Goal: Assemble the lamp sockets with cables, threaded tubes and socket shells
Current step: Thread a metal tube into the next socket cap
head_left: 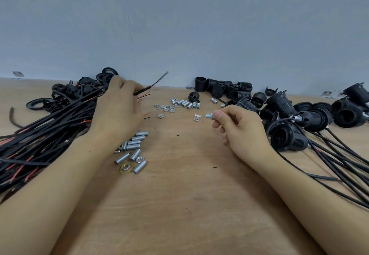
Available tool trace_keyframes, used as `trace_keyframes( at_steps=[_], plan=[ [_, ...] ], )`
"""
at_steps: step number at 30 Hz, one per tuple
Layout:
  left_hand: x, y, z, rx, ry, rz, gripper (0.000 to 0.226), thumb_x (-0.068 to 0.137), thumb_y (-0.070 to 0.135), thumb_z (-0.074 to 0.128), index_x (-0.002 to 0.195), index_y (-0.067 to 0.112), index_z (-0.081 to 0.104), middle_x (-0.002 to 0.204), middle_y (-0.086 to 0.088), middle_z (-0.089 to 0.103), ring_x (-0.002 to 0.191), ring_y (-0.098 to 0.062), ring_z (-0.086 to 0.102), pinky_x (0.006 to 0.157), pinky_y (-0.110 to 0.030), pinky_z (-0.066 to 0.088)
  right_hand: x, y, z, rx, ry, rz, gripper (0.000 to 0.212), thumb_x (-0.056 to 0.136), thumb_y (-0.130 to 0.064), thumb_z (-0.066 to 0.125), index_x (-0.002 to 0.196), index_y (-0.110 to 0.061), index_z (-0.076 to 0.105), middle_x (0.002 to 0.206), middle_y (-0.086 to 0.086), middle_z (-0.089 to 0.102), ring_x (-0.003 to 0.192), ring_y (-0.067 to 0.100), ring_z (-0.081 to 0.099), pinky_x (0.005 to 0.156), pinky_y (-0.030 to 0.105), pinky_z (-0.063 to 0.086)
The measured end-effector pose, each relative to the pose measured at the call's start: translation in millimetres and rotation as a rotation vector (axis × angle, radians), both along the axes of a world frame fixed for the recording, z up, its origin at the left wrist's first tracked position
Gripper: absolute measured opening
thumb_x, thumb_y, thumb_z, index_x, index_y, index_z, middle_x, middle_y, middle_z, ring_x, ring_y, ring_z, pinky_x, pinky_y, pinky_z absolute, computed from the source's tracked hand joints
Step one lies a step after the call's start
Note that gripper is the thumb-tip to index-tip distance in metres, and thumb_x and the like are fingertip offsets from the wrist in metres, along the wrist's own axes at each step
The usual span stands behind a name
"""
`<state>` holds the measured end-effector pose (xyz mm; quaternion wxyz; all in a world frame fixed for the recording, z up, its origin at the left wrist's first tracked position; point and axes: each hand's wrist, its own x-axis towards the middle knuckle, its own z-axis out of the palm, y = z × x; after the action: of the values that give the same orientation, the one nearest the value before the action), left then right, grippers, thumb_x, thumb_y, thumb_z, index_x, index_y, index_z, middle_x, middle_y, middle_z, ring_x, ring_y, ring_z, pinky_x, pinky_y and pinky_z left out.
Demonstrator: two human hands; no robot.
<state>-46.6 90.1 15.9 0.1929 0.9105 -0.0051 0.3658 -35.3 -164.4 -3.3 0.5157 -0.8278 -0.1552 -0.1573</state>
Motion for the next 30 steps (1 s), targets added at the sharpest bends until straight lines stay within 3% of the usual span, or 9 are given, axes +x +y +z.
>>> trace_keyframes(
  at_steps=[3, 7, 10, 13, 17, 25, 27, 30],
  plan=[
    [-5, -11, 1, 0.051, -0.118, -0.188, 0.033, 0.091, -0.003, 0.051, 0.116, 0.012, 0.067, 0.110, -0.006, 0.057, 0.093, -0.025, 0.058, 0.079, -0.035, 0.045, 3, -2, 0, 0.107, 0.076, 0.013, 0.015, 0.096, -0.018, 0.061, 0.083, -0.020, 0.068, 0.071, -0.007, 0.068, 0.057, 0.005, 0.053, 0.049, 0.031, 0.053],
    [-7, -21, -3, 0.110, -0.176, -0.369, 0.033, 0.089, -0.012, 0.055, 0.112, 0.006, 0.071, 0.099, -0.011, 0.059, 0.086, -0.029, 0.059, 0.074, -0.043, 0.050, 5, -3, -3, 0.080, 0.114, 0.022, 0.016, 0.092, -0.011, 0.065, 0.084, -0.025, 0.069, 0.076, 0.001, 0.069, 0.062, 0.006, 0.055, 0.052, 0.036, 0.057],
    [-6, -22, -2, 0.133, -0.243, -0.387, 0.034, 0.087, -0.014, 0.056, 0.111, 0.005, 0.072, 0.096, -0.012, 0.060, 0.084, -0.030, 0.059, 0.073, -0.045, 0.050, 6, -4, -6, -0.036, 0.083, 0.007, 0.014, 0.089, -0.018, 0.070, 0.084, -0.031, 0.070, 0.075, -0.008, 0.067, 0.064, 0.006, 0.055, 0.063, 0.039, 0.058],
    [-5, -21, -2, 0.165, -0.286, -0.341, 0.035, 0.085, -0.014, 0.056, 0.110, 0.004, 0.072, 0.094, -0.014, 0.060, 0.084, -0.032, 0.057, 0.073, -0.045, 0.049, 5, -4, -8, -0.285, 0.059, -0.006, 0.012, 0.087, -0.028, 0.072, 0.084, -0.040, 0.069, 0.080, -0.017, 0.065, 0.068, 0.002, 0.056, 0.075, 0.033, 0.050],
    [0, -11, -3, 0.211, -0.195, -0.153, 0.036, 0.083, -0.015, 0.057, 0.109, 0.003, 0.074, 0.095, -0.017, 0.064, 0.086, -0.040, 0.057, 0.075, -0.051, 0.046, 1, -1, -6, -0.362, 0.055, 0.075, 0.013, 0.087, -0.020, 0.073, 0.090, -0.032, 0.072, 0.081, -0.010, 0.066, 0.066, -0.004, 0.053, 0.063, 0.008, 0.041],
    [12, 10, -10, 0.150, 0.096, 0.204, 0.035, 0.094, 0.003, 0.052, 0.120, 0.018, 0.070, 0.118, -0.009, 0.067, 0.112, -0.039, 0.051, 0.089, -0.048, 0.042, -2, 0, -3, -0.372, 0.068, 0.079, 0.011, 0.088, -0.018, 0.072, 0.095, -0.028, 0.073, 0.086, -0.009, 0.068, 0.073, 0.000, 0.056, 0.066, 0.005, 0.041],
    [14, 11, -13, 0.147, 0.144, 0.214, 0.033, 0.095, 0.008, 0.053, 0.120, 0.020, 0.070, 0.123, -0.008, 0.065, 0.117, -0.039, 0.047, 0.093, -0.047, 0.037, -2, 0, -4, -0.386, 0.062, 0.076, 0.011, 0.088, -0.018, 0.072, 0.096, -0.026, 0.073, 0.085, -0.009, 0.067, 0.077, 0.001, 0.056, 0.066, 0.003, 0.040],
    [13, 6, -12, 0.086, 0.070, 0.110, 0.025, 0.094, 0.016, 0.057, 0.113, 0.017, 0.073, 0.117, -0.007, 0.068, 0.116, -0.037, 0.051, 0.094, -0.048, 0.042, -1, 2, -3, -0.373, 0.052, 0.067, 0.010, 0.089, -0.019, 0.072, 0.096, -0.025, 0.072, 0.083, -0.012, 0.066, 0.075, -0.002, 0.055, 0.065, 0.003, 0.039]
  ],
)
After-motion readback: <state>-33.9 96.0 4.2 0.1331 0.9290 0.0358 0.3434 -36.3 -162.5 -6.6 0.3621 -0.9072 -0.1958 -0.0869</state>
